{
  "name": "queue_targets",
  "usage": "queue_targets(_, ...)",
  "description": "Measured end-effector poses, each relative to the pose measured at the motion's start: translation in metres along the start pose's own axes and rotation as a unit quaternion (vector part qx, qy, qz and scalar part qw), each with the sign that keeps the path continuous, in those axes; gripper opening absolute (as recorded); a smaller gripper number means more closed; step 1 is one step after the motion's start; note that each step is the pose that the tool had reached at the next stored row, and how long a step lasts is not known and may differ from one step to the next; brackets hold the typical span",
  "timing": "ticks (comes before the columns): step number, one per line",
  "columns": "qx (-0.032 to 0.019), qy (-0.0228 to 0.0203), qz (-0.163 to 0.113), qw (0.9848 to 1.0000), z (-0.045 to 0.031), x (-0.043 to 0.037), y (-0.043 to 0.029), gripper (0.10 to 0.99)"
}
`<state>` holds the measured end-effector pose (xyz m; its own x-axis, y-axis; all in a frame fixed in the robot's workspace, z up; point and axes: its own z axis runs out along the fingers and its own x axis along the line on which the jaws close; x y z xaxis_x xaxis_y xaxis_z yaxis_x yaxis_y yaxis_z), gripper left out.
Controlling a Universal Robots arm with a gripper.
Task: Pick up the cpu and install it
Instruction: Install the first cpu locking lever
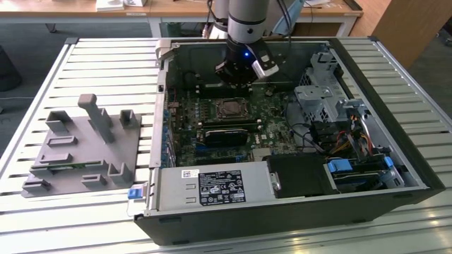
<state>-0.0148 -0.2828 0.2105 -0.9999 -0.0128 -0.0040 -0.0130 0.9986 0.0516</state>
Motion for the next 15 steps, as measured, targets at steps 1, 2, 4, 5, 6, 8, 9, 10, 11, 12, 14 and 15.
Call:
queue_targets(1, -0.0001, 0.0000, 0.000, 1.0000, -0.0001, 0.0000, -0.0005, 0.106)
queue_targets(2, -0.0001, 0.0000, 0.000, 1.0000, -0.0002, 0.0000, -0.0013, 0.106)
queue_targets(4, 0.0000, 0.0000, 0.000, 1.0000, -0.0002, 0.0000, -0.0033, 0.106)
queue_targets(5, 0.0000, 0.0000, 0.000, 1.0000, -0.0002, 0.0001, -0.0043, 0.106)
queue_targets(6, -0.0001, 0.0000, 0.000, 1.0000, -0.0002, 0.0001, -0.0054, 0.106)
queue_targets(8, 0.0000, 0.0000, 0.000, 1.0000, -0.0002, 0.0001, -0.0078, 0.106)
queue_targets(9, -0.0001, 0.0000, 0.000, 1.0000, -0.0002, 0.0001, -0.0088, 0.106)
queue_targets(10, -0.0001, 0.0000, 0.000, 1.0000, -0.0002, 0.0001, -0.0099, 0.106)
queue_targets(11, -0.0001, 0.0000, 0.000, 1.0000, -0.0002, 0.0002, -0.0108, 0.106)
queue_targets(12, -0.0001, 0.0000, 0.000, 1.0000, -0.0003, 0.0002, -0.0116, 0.106)
queue_targets(14, -0.0001, 0.0000, 0.000, 1.0000, -0.0003, 0.0002, -0.0133, 0.106)
queue_targets(15, -0.0001, 0.0000, 0.000, 1.0000, -0.0003, 0.0002, -0.0141, 0.106)
